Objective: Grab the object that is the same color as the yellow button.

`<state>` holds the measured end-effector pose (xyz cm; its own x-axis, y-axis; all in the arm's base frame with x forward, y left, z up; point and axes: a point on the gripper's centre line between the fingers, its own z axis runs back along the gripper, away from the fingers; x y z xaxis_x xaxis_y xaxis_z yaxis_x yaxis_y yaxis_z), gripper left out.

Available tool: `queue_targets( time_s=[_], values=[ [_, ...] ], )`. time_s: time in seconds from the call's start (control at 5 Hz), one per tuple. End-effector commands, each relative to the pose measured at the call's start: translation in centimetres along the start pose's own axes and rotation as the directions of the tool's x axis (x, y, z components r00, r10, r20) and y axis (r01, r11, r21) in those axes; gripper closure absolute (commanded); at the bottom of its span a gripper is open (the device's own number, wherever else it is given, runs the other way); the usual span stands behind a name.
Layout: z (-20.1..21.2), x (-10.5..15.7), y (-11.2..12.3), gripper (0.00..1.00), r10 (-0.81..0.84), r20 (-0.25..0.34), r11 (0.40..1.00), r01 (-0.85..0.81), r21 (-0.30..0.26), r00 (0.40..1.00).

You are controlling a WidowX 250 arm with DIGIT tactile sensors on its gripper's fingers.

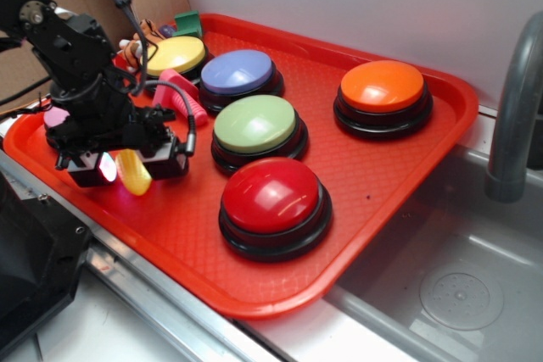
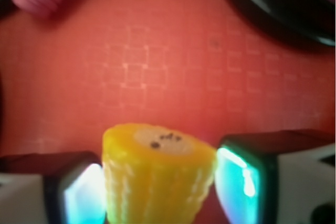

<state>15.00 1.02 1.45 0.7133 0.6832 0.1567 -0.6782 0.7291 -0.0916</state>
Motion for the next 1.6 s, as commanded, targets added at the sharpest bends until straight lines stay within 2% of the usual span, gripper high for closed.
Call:
queue_targets(
  time_s=[0.0, 0.2, 0.4, 0.8, 1.0, 1.2, 1.4],
  values=[
    [-0.6, 0.7, -0.6, 1.0, 0.02, 0.003, 0.998, -0.02, 0.067, 1.0],
    [2.2, 1.5, -0.3, 1.0, -0.026, -0.024, 0.999, 0.027, 0.046, 0.999],
    [6.2, 3.2, -0.5, 1.0, -0.169, -0.069, 0.985, 0.171, 0.02, 0.983],
    [10.3, 4.6, -4.4, 1.0, -0.445, -0.112, 0.895, 0.444, -0.035, 0.888],
    [12.7, 4.4, -6.9, 1.0, -0.52, -0.079, 0.854, 0.517, -0.052, 0.85],
    [14.1, 4.1, -7.0, 1.0, -0.507, -0.03, 0.86, 0.503, -0.093, 0.861],
    [14.0, 4.7, -5.3, 0.96, -0.419, -0.089, 0.908, 0.414, -0.067, 0.904]
  ],
)
